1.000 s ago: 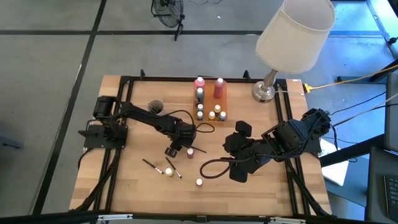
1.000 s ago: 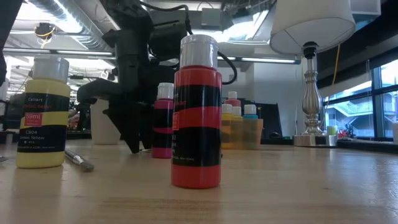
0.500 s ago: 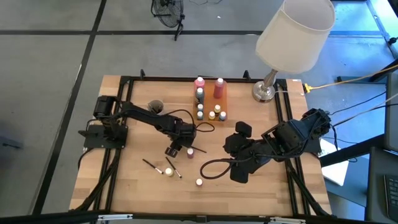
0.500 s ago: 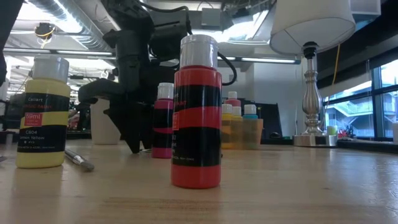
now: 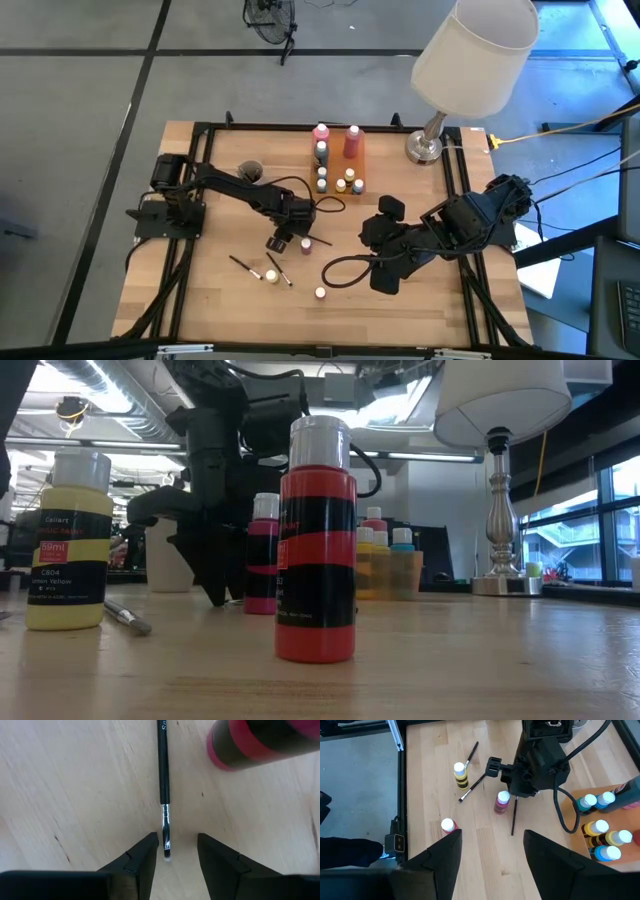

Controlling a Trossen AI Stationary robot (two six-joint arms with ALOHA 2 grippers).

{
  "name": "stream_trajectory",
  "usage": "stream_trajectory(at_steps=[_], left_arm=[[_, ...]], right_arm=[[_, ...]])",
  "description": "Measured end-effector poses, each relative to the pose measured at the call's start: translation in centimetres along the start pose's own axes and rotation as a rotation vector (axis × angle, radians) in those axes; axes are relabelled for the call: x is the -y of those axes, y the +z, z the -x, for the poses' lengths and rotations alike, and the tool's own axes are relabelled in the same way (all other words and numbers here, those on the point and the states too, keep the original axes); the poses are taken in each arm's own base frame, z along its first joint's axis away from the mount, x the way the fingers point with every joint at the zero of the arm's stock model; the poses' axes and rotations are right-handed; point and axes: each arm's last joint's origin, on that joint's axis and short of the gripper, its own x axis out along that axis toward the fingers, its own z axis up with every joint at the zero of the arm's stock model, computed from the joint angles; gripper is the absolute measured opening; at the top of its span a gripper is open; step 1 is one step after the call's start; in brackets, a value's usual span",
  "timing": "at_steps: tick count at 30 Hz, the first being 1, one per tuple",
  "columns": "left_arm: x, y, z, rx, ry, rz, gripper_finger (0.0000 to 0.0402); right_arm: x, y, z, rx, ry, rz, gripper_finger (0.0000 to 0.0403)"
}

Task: Pick & Place Paint Supplies
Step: Put the top silver paint brush into the white cup

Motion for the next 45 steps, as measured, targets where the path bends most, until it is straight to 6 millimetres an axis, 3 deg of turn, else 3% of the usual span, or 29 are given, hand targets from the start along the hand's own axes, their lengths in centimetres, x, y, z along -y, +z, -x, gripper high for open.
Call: stream_trajectory(at_steps=[45], left_arm=[[0.6, -0.12, -0.2, -0.027, -0.032, -0.029, 0.0138]], right_arm=[[0.04, -0.02, 0.07, 0.002, -0.004, 0.001, 0.0217]])
